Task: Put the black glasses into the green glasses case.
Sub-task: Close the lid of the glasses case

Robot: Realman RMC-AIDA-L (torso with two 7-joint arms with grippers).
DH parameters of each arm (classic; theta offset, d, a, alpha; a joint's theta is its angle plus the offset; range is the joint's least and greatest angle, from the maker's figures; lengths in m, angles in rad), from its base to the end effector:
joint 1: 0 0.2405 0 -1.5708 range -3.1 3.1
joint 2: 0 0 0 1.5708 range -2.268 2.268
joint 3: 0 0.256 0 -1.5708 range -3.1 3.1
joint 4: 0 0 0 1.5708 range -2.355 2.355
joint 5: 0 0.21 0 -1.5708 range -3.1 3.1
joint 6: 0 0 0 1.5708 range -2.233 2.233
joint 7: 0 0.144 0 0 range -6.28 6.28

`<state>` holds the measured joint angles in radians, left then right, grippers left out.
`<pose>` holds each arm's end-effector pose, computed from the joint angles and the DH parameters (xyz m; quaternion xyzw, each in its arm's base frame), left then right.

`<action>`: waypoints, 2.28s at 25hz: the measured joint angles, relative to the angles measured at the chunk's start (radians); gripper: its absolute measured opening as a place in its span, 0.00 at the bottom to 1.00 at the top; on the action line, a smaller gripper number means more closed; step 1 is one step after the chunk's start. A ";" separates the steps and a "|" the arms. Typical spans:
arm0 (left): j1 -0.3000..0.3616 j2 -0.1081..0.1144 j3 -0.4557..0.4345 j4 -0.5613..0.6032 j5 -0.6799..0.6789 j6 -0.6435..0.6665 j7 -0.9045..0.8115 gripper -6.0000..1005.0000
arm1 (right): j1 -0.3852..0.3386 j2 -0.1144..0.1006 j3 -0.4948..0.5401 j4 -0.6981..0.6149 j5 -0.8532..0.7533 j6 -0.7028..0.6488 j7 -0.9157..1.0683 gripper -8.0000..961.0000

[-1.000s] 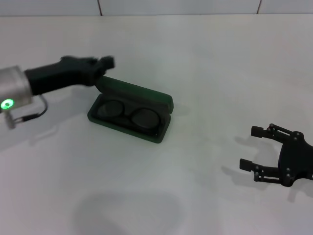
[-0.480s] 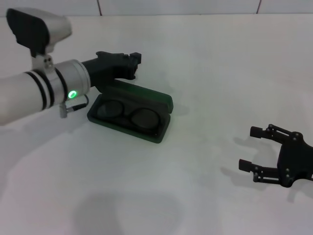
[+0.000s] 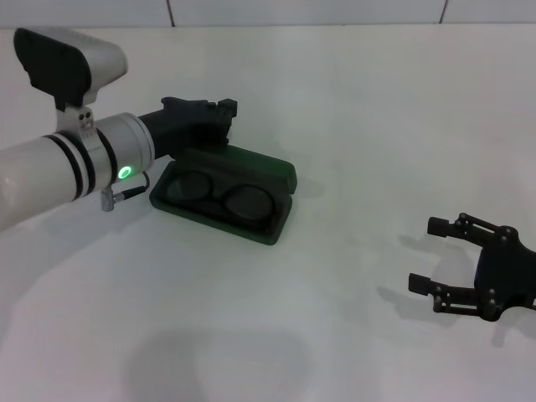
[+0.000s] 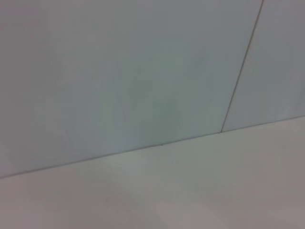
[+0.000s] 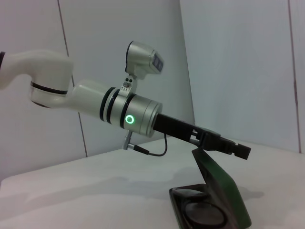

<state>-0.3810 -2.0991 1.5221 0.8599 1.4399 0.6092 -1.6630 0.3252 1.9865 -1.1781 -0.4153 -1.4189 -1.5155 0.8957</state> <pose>-0.2416 0.3761 -0.0521 -0.8616 -0.3298 -0.1992 0.3303 0.3035 0.2649 -0.0222 -0.9327 0.1301 0.2925 0.1659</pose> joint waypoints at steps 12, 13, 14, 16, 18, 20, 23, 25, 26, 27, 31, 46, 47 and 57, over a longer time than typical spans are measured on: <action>0.026 0.004 0.003 -0.017 -0.005 0.012 0.026 0.08 | 0.000 0.000 0.001 0.000 0.000 0.006 0.000 0.91; 0.029 0.004 0.003 -0.016 -0.005 0.014 0.030 0.08 | 0.000 0.000 0.000 0.000 0.000 0.007 0.001 0.91; 0.033 0.004 0.003 -0.017 -0.005 0.016 0.035 0.08 | 0.000 0.000 0.000 0.000 0.000 0.007 0.001 0.91; 0.042 0.004 0.003 -0.019 -0.005 0.021 0.046 0.08 | 0.000 0.000 0.000 0.000 0.000 0.007 0.002 0.91; 0.055 0.004 0.002 -0.019 -0.010 0.024 0.068 0.09 | 0.000 0.000 0.000 0.000 0.000 0.007 0.003 0.91; 0.068 0.004 0.002 -0.020 -0.033 0.035 0.106 0.09 | 0.000 0.000 0.000 0.000 0.000 0.008 0.004 0.91; 0.088 0.004 0.002 -0.027 -0.096 0.061 0.186 0.09 | 0.005 0.000 0.000 0.000 0.000 0.008 0.006 0.91; 0.095 0.004 0.001 -0.032 -0.121 0.069 0.216 0.09 | 0.008 0.000 0.000 0.000 0.000 0.008 0.007 0.91; 0.101 0.004 -0.003 -0.052 -0.168 0.088 0.274 0.09 | 0.009 0.000 0.000 0.000 0.000 0.008 0.007 0.91; 0.101 0.004 -0.003 -0.061 -0.184 0.094 0.291 0.09 | 0.009 0.000 0.000 0.000 0.000 0.008 0.007 0.91; 0.098 0.004 -0.004 -0.118 -0.277 0.125 0.402 0.10 | 0.012 0.001 0.000 0.000 0.000 0.008 0.008 0.91; 0.057 0.002 -0.002 -0.264 -0.491 0.188 0.670 0.11 | 0.017 0.002 0.000 0.000 0.000 0.008 0.012 0.91; 0.053 0.002 -0.002 -0.274 -0.500 0.191 0.682 0.11 | 0.017 0.002 0.000 0.000 0.000 0.008 0.012 0.91; 0.042 0.002 0.001 -0.308 -0.533 0.202 0.728 0.12 | 0.017 0.002 0.000 0.000 0.000 0.006 0.012 0.91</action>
<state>-0.3386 -2.0972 1.5231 0.5518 0.9065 0.8109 -0.9350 0.3421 1.9881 -1.1782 -0.4149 -1.4189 -1.5094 0.9081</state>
